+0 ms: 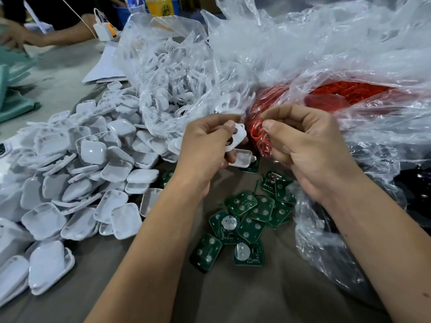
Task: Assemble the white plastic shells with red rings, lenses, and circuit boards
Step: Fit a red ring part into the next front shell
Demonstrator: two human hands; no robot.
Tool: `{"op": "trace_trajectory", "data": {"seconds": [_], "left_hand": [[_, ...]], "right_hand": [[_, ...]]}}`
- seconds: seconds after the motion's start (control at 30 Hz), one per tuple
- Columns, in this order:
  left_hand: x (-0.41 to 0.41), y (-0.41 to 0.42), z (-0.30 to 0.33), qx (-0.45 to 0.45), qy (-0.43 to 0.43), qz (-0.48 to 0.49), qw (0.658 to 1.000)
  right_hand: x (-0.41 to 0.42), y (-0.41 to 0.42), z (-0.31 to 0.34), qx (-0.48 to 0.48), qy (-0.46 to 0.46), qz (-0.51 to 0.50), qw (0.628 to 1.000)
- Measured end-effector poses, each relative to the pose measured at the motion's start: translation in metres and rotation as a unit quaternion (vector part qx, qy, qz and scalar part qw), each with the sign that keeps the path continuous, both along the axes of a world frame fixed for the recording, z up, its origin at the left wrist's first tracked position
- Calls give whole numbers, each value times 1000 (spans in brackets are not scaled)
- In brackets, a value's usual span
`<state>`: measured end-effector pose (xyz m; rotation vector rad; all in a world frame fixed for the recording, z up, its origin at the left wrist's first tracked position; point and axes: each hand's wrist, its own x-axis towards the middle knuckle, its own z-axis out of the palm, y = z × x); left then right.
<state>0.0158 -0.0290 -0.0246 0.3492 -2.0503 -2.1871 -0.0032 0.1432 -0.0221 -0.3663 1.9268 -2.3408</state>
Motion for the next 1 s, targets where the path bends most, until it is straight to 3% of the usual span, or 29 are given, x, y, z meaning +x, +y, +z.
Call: {"op": "trace_trajectory", "data": {"seconds": [0.17, 0.4, 0.57, 0.8, 1.0], "left_hand": [[1, 3, -3, -67, 51, -26, 996], [1, 6, 2, 56, 10, -92, 994], [4, 7, 4, 76, 15, -124, 989], [10, 13, 9, 35, 47, -174, 983], [10, 17, 9, 110, 33, -160, 980]], "right_hand": [[1, -5, -3, 45, 39, -6, 998], [1, -5, -5, 177, 122, -64, 975], [3, -5, -2, 232, 170, -115, 951], [9, -10, 2, 296, 281, -170, 897], [7, -10, 1, 348, 331, -175, 859]]}}
